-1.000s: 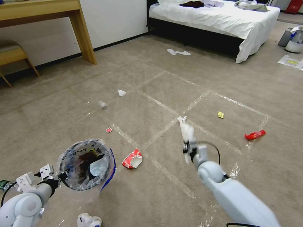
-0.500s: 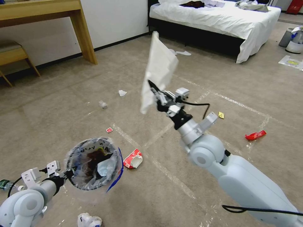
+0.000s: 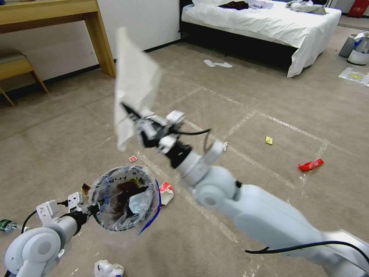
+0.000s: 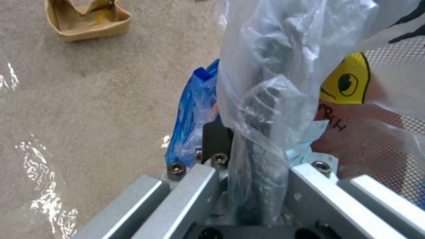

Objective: Pick up the trash bin and place the garbage on the floor into it.

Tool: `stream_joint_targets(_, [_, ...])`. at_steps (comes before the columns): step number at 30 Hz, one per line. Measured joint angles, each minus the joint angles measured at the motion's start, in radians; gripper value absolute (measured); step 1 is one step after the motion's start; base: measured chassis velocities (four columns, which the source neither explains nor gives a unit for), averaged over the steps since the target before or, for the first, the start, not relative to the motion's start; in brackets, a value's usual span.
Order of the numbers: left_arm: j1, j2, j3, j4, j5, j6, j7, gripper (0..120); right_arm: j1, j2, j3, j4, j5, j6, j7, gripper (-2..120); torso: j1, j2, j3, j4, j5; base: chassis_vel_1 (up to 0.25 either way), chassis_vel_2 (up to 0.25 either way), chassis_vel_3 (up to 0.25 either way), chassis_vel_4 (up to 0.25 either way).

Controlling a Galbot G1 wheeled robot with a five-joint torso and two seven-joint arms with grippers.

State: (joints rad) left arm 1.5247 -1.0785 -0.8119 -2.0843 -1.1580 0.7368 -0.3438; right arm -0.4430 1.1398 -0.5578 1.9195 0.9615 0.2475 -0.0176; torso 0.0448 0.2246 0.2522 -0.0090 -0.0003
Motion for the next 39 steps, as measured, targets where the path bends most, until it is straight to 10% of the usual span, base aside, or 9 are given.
stream_joint_targets(39, [0.018,0.043,-0.020,-0.027,-0.109,-0.001,-0.061,0,-0.067,0.039,-0.215,-0.200,-0.225,0.013,-0.026,0,0.000,0.000,0.000,-0.0002,0.0001,0.000,0.000,0.000,0.000])
